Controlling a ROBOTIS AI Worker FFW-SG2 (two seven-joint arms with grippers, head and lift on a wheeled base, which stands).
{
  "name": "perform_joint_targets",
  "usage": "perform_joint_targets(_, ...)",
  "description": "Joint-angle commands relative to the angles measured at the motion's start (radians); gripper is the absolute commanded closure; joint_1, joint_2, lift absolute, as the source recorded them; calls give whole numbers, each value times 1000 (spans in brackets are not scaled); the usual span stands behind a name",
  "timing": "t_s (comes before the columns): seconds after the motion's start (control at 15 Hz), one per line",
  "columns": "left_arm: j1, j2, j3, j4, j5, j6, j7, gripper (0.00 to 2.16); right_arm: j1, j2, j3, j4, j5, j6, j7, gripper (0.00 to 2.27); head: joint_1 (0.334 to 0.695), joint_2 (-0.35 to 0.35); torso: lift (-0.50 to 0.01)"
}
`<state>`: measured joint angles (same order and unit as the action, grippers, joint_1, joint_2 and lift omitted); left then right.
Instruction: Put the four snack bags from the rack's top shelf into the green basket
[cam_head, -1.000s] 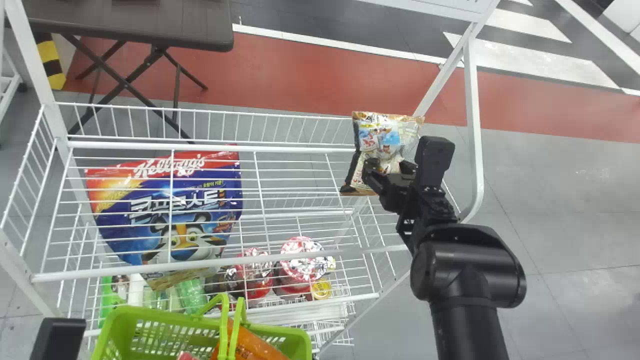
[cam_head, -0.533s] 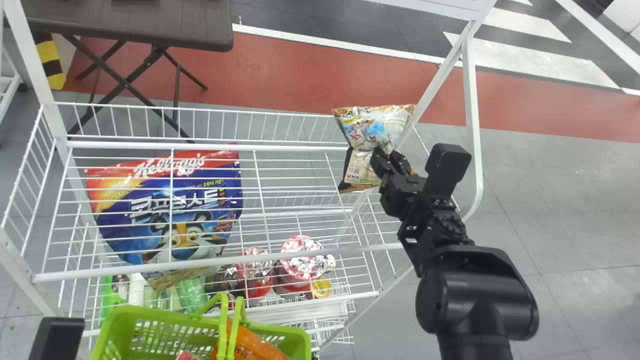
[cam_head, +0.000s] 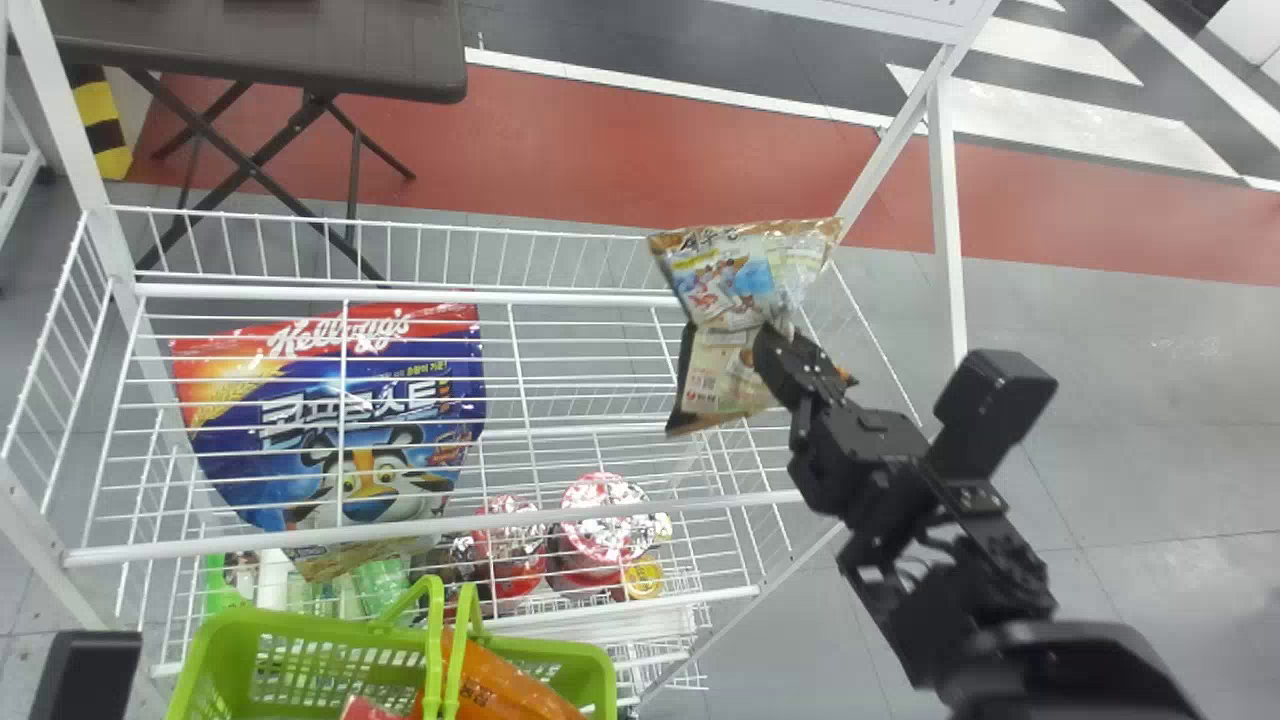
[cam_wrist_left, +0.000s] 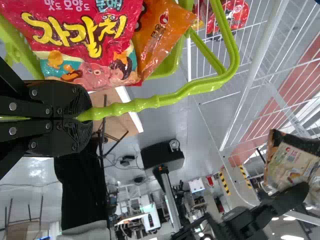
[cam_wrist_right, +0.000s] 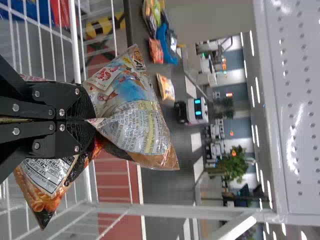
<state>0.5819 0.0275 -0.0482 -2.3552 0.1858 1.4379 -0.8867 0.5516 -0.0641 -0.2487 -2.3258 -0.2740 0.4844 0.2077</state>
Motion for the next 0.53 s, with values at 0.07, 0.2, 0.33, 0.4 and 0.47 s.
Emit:
perform_joint_targets(0.07,1,-1,13,-7,27,0,5,2142,88,0,-29,-116,-93,285,88,2240,695,-350,0)
perform_joint_targets(0.2,3,-5,16,-10,31,0,8,2142,116,0,-32,-138,-131,445,159,2240,695,-350,0)
perform_joint_targets(0.33,3,-5,16,-10,31,0,17,2142,146,0,-24,-152,-149,595,228,2240,695,-350,0)
perform_joint_targets(0.4,1,-5,16,-10,31,0,20,2142,156,-3,-18,-155,-148,647,246,2240,695,-350,0)
perform_joint_targets(0.47,1,-6,18,-10,31,-3,20,2142,166,-11,-11,-155,-145,693,256,2240,695,-350,0)
